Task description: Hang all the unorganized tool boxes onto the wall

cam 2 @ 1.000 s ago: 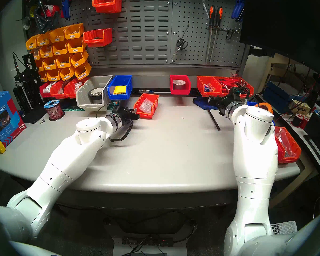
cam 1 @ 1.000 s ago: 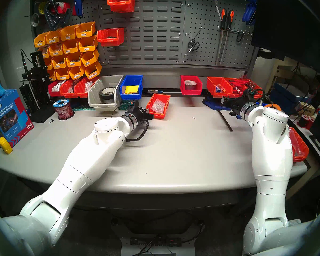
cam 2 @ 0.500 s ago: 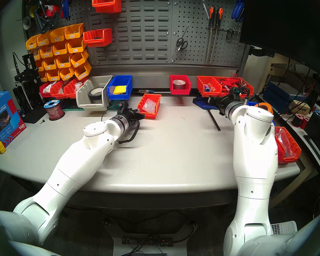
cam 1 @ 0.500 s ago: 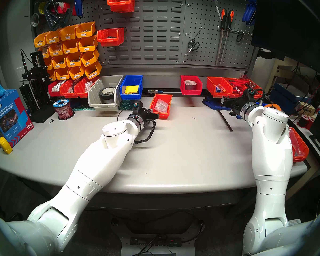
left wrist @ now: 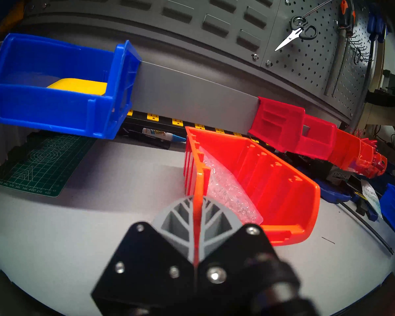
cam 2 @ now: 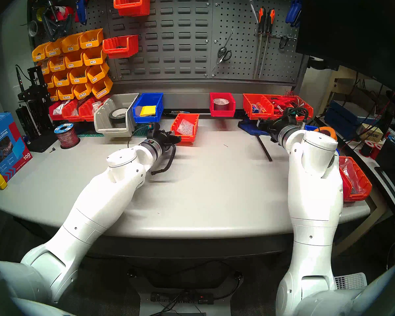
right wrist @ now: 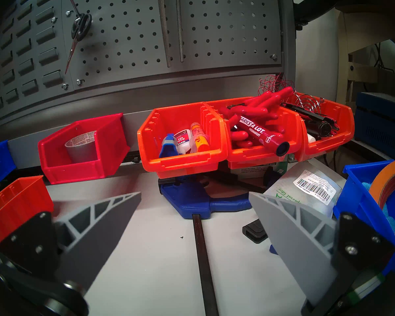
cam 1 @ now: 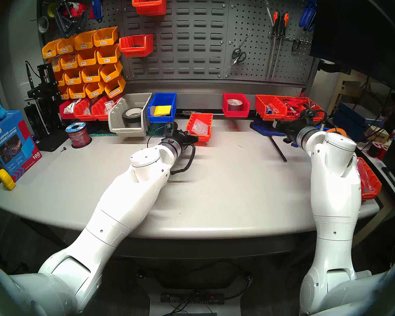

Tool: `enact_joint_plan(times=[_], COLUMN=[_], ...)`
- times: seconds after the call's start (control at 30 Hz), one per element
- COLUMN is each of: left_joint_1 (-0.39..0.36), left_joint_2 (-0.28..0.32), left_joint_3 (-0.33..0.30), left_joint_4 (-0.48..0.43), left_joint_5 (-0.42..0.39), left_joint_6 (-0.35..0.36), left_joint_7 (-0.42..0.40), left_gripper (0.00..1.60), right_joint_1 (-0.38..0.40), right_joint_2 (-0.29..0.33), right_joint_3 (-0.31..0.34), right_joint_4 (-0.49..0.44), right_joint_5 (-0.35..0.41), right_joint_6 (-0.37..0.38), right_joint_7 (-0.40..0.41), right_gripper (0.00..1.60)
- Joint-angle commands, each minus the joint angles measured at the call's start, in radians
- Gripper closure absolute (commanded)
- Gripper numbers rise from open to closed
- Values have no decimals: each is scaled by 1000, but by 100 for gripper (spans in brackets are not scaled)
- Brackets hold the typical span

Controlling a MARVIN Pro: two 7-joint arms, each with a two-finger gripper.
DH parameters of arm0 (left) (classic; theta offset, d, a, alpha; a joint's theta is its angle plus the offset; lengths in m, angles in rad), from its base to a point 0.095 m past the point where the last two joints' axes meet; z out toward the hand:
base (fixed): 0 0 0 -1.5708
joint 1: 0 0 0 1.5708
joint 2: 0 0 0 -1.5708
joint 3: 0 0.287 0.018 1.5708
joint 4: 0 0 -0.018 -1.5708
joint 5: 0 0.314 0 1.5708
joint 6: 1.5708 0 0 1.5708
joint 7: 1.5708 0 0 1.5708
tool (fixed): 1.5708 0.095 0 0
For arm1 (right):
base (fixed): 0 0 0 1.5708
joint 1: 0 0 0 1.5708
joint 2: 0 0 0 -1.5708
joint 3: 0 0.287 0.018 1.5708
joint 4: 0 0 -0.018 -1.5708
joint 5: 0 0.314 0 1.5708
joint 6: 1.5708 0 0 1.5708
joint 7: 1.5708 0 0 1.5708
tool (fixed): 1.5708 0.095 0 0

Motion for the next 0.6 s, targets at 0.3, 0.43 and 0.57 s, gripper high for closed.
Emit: enact_joint_plan(times=[0.3,0.43,0.57], left_joint_1=[-73,-93,-112], left_joint_2=[-34,-38,-45], left_joint_3=[-18,-18,-17], left_joint_4=[-3,7,19], left_joint_5=[10,14,19], left_joint_6=[-9,-11,-14], left_joint_7=[32,33,31], left_gripper=[160,160,160], right_joint_1=[15,15,15], right_joint_2=[-3,-3,-4], right_joint_3=[-2,-2,-1], right_joint_4=[-14,-13,-13], right_joint_5=[-1,-1,-2], right_joint_6=[0,0,0], right_joint_7=[0,1,2], right_gripper=[0,0,0])
